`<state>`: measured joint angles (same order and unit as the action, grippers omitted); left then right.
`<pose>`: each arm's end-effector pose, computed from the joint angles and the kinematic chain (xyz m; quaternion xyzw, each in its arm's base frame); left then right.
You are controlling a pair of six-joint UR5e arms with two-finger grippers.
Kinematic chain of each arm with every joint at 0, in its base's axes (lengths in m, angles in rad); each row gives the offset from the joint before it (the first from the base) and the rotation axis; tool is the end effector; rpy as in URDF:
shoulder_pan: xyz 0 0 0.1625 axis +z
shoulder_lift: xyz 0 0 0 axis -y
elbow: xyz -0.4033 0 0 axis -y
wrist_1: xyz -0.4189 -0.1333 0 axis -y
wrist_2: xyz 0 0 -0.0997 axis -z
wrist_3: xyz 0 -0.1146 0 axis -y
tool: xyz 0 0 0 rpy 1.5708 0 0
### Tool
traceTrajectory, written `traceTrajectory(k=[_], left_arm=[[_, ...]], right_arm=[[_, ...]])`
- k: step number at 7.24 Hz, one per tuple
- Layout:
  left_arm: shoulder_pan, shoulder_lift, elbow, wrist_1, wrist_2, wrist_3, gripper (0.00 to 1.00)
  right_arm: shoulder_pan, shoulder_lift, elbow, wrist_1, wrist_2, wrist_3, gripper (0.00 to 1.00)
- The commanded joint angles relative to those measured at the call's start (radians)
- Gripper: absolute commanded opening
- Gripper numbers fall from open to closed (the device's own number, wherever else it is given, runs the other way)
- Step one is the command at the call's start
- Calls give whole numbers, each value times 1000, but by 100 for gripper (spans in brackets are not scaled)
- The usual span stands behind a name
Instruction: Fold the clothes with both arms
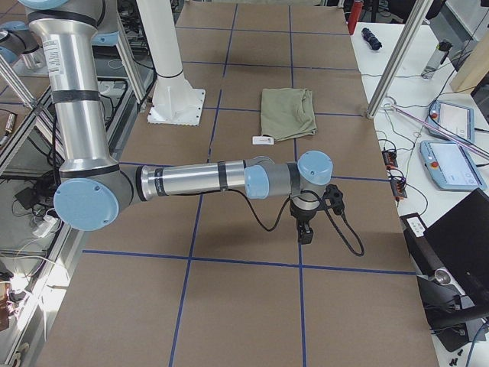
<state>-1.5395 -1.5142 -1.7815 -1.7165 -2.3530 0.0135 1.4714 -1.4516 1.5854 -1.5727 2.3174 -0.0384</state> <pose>-0.0365 -0.5118 0.5491 0.1347 0.3781 0.0774 0.9126 -0.0017 -0.5757 0.5773 0.0502 -0.3656 -0.0879 0.9252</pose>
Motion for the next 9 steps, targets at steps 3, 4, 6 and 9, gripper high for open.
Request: traceTrajectory(k=[3,4,6,9], left_arm=[[-1,0,-10,8,-5,-1,100],[-1,0,-21,9,-6,-1,100],[-1,0,-16,9,-5,0,100],[1,43,-29,5,-6,6,100]], right_arm=[[-14,2,50,-87,-19,15,100],[-17,2,51,-86,-41,15,100],[-17,2,51,-78,-35,17,100],[-20,-16,47,-78,-27,15,100]])
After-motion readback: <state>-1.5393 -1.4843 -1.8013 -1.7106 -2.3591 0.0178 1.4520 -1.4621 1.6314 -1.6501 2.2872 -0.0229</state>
